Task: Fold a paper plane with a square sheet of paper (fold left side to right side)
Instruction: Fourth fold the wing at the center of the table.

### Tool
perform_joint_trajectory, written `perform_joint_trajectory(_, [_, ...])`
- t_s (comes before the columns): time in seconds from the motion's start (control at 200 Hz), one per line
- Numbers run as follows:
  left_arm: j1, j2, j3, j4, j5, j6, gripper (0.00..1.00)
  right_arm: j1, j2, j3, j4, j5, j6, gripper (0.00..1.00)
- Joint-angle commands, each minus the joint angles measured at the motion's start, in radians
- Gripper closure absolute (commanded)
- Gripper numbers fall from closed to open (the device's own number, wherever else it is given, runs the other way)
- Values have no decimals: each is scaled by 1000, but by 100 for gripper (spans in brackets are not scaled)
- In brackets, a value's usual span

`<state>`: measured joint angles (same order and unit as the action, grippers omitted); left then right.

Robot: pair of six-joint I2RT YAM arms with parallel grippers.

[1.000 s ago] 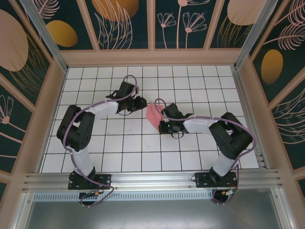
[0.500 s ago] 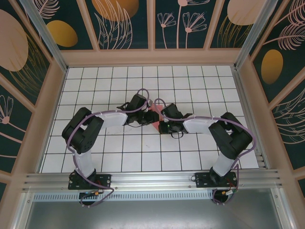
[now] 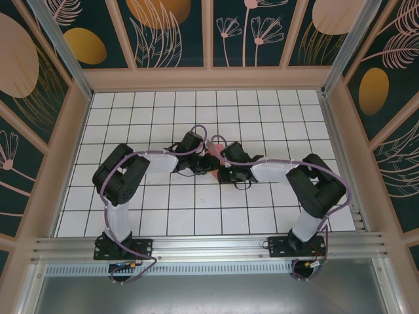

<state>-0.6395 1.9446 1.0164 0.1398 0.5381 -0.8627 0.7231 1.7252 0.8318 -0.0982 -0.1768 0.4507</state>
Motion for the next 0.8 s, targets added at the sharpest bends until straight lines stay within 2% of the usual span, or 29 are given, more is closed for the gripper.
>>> perform_joint_trajectory(0.0, [5, 33, 17, 14, -33, -14, 71, 30, 142, -71, -210, 78, -20, 92])
perform_joint_trajectory(0.19, [12, 69, 58, -23, -88, -2, 71, 36, 148, -73, -222, 92, -23, 92])
perform_joint_trajectory(0.796, [96, 145, 222, -65, -96, 22, 71, 43, 152, -82, -228, 96, -30, 92])
